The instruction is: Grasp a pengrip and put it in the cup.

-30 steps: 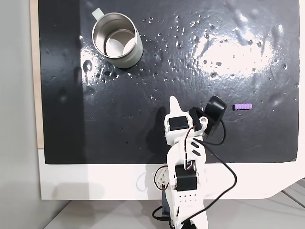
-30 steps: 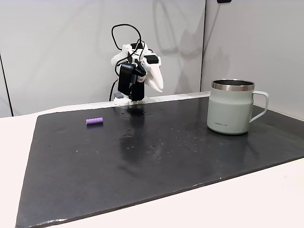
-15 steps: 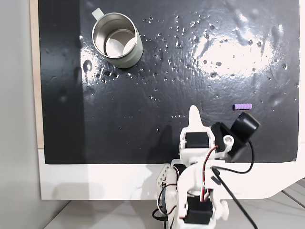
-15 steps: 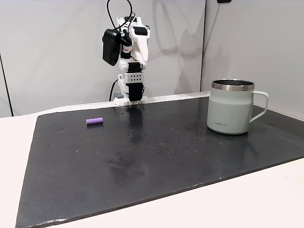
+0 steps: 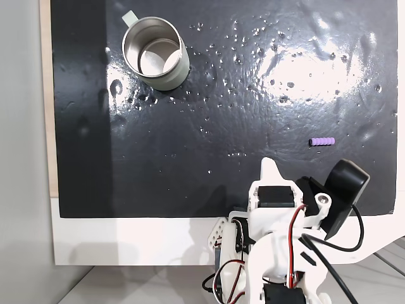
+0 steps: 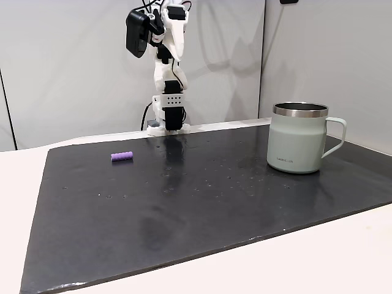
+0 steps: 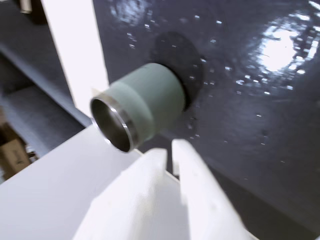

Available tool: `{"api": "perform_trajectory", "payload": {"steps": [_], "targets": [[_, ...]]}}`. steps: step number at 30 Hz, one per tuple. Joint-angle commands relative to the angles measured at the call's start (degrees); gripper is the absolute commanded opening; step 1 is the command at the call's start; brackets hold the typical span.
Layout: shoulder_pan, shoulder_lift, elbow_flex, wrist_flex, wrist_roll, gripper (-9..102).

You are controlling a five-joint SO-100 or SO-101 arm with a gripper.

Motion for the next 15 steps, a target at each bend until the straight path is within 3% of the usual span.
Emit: {"api": "perform_trajectory", "payload": {"steps": [1, 15], "targets": [[4.31, -2.46, -5.01, 1.49, -4.83, 0], [23.38, -20.92, -10.90, 0.88, -22.85, 2]]}}
